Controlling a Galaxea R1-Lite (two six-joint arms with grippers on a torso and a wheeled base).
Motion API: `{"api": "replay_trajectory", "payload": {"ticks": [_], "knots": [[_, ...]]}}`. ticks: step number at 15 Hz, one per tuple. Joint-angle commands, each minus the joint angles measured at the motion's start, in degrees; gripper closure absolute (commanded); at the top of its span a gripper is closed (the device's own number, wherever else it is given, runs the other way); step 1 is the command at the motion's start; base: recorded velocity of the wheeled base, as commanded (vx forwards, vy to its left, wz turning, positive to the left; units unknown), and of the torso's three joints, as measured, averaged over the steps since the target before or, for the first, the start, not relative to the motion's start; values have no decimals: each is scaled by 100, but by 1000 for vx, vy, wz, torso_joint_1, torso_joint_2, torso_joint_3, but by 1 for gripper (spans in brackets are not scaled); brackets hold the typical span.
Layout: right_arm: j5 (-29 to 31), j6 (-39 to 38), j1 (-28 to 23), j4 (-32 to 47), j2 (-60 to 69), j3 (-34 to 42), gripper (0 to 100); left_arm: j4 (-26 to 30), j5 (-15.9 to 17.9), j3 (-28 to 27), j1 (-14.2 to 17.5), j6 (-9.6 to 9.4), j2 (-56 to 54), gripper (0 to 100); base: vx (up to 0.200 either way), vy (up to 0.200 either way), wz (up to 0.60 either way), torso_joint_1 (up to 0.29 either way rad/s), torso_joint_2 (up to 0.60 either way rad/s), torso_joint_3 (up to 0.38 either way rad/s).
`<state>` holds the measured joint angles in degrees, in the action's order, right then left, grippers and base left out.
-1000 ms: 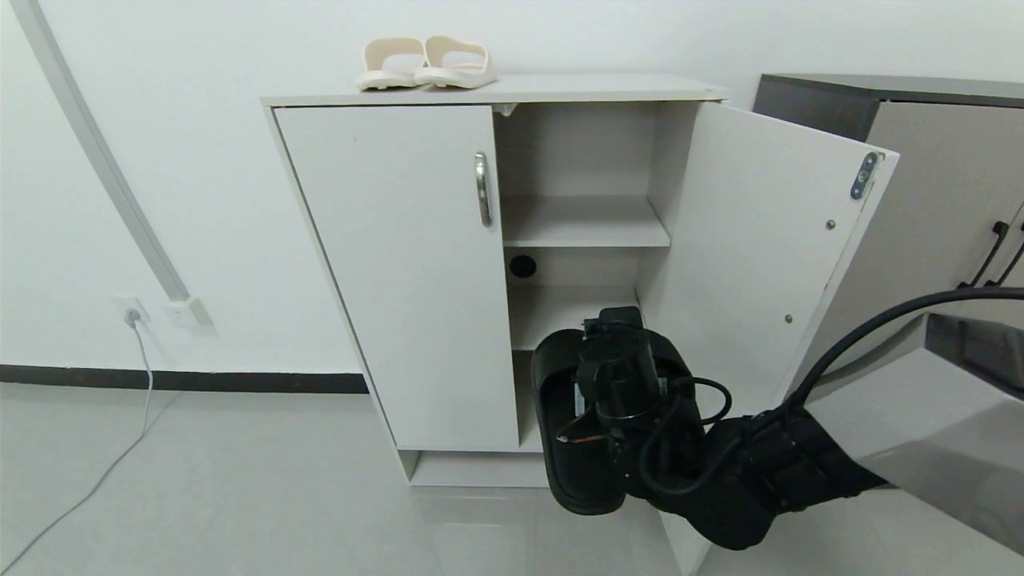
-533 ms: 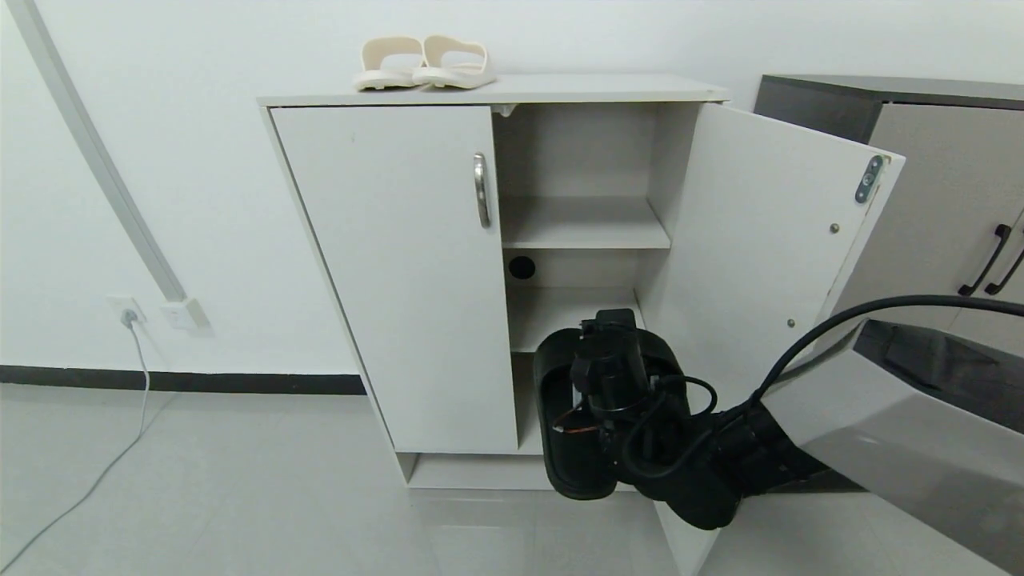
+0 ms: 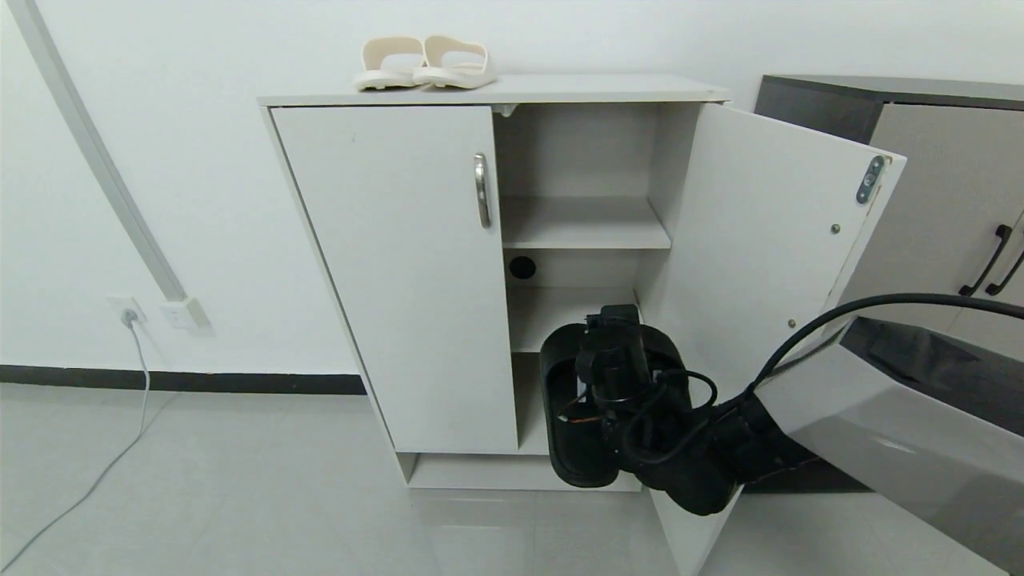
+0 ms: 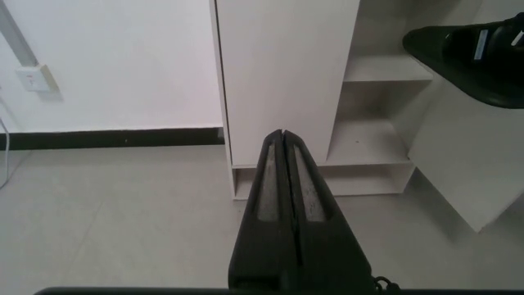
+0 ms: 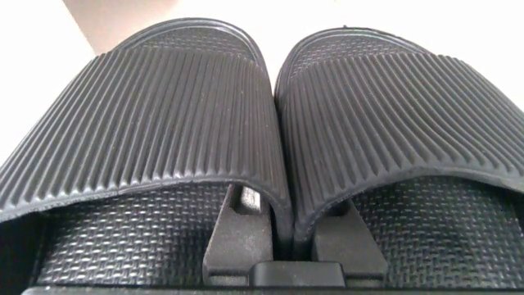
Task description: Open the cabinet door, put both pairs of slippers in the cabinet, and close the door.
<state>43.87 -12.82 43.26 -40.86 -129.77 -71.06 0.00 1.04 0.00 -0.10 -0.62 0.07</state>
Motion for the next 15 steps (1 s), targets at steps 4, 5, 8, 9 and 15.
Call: {"api": "replay_trajectory", "payload": {"ticks": [4, 5, 8, 9, 15], "knots": [[-2, 8, -152, 17, 4, 4, 100, 0, 2, 0, 1, 1, 10, 100, 0, 0, 0, 0, 0, 0], [-2, 34, -169, 17, 4, 4, 100, 0, 2, 0, 1, 1, 10, 100, 0, 0, 0, 0, 0, 0], [-72, 70, -257, 8, -40, 22, 100, 0, 2, 0, 1, 1, 10, 100, 0, 0, 0, 0, 0, 0], [-81, 70, -283, 8, -49, 31, 100, 0, 2, 0, 1, 1, 10, 100, 0, 0, 0, 0, 0, 0], [-90, 70, -336, 8, -57, 39, 100, 0, -7, 0, 1, 9, 10, 100, 0, 0, 0, 0, 0, 0]]}}
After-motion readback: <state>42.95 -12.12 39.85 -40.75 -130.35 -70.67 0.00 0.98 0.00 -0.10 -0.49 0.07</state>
